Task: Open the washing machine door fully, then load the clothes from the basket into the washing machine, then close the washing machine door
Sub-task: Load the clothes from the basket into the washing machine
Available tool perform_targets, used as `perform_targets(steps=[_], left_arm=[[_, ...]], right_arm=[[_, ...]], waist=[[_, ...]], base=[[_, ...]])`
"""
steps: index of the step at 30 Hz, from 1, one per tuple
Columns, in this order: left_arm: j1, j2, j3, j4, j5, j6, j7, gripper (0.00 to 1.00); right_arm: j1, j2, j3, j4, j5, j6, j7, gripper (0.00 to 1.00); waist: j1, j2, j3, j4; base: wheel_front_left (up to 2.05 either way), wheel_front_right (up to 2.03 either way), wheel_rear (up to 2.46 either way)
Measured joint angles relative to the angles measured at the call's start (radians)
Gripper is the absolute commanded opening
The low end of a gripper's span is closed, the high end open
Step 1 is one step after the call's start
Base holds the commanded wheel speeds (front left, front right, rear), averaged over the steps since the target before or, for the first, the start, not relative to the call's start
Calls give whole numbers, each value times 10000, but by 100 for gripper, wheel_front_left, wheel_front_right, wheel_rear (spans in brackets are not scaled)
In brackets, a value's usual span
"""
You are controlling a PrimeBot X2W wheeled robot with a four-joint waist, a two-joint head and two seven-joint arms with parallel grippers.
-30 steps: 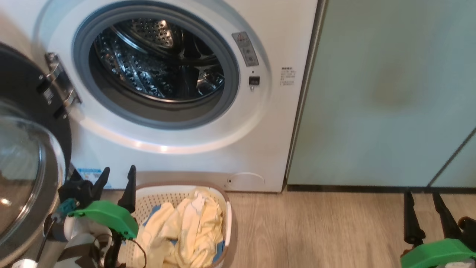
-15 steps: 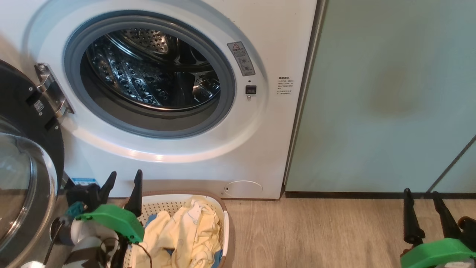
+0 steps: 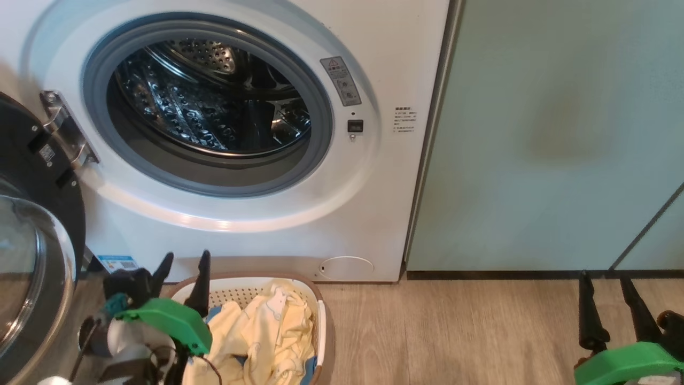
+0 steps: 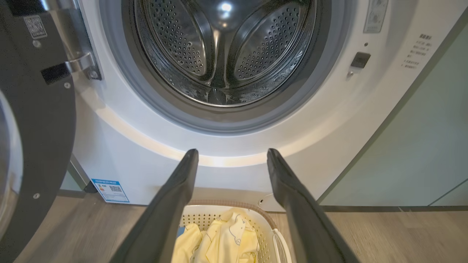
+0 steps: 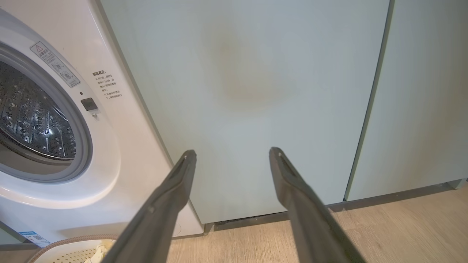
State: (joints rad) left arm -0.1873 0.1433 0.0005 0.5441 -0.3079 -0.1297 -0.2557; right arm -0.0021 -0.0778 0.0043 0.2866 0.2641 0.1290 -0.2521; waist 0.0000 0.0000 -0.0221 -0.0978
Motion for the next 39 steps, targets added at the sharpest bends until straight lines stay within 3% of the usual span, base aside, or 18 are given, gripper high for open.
perform_targets(steps=[10,19,29,39], left_arm=[[30,-259,-516,1313,-121,0,2,100],[-89,-357,-1218,3127,-1005,0,2,100],[-1879,-234,-2650,5198,-1908,-2,29,100],[-3600,232,-3346,6535,-2535,-2,458,100]], right_arm=[[-36,-40,272,-8,15,0,0,100],[-131,-113,389,-84,102,0,0,100],[-1120,-169,708,-449,174,0,0,100],[-2105,-165,982,-696,174,0,0,100]], waist=[[0,0,256,-397],[0,0,819,-910],[2,0,2263,-1339],[3,0,3980,-1651]], base=[[0,0,0],[0,0,0],[0,0,0],[0,0,0]])
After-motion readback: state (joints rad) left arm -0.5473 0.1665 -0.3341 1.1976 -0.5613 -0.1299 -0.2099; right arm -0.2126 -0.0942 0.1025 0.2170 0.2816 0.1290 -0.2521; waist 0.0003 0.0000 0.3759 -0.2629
